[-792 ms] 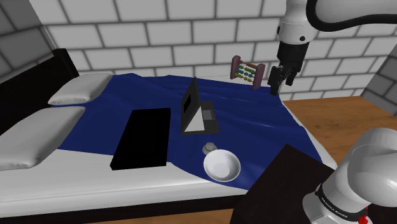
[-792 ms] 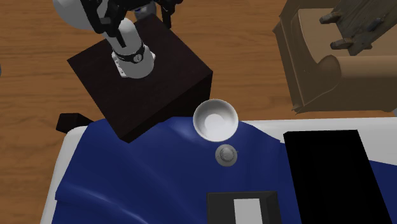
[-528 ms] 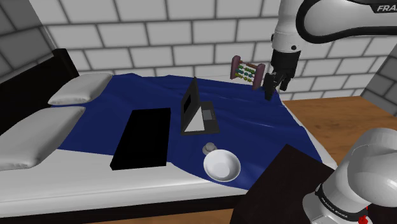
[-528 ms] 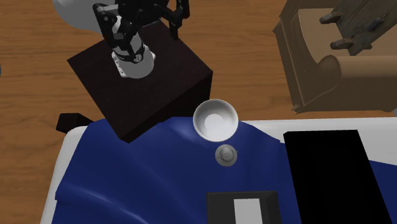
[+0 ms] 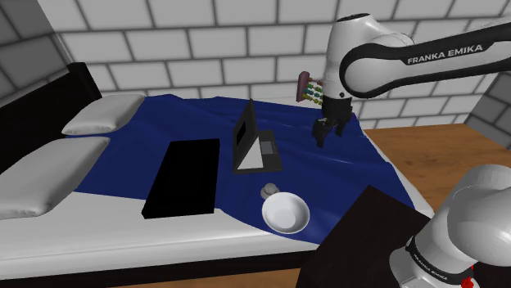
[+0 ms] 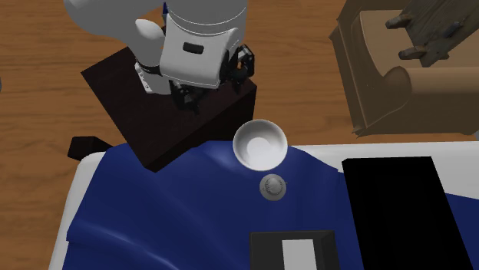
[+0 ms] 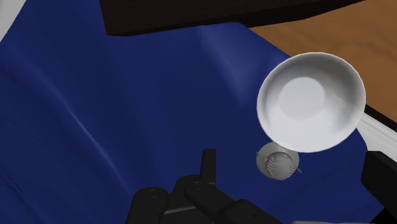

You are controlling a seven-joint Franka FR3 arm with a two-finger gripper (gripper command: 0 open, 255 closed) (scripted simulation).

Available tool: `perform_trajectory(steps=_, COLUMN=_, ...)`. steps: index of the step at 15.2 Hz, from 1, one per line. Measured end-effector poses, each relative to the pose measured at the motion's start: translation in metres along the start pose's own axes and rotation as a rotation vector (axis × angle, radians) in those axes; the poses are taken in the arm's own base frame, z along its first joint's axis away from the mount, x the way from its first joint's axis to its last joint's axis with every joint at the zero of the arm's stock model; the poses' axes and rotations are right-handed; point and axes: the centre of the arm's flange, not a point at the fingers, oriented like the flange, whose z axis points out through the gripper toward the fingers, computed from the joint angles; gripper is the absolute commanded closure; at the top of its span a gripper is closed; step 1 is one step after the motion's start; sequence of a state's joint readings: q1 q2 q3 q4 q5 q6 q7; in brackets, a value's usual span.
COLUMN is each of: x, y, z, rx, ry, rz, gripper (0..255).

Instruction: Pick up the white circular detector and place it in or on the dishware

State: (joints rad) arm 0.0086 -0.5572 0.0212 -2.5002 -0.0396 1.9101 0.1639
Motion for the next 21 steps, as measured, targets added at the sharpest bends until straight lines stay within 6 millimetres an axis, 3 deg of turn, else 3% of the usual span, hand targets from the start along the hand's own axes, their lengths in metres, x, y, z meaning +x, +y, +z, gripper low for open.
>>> perform_trajectory(steps=21, x=0.142, y=-0.062, z=0.226, rx=0.033, ry=0.011, rz=0.041, gripper=0)
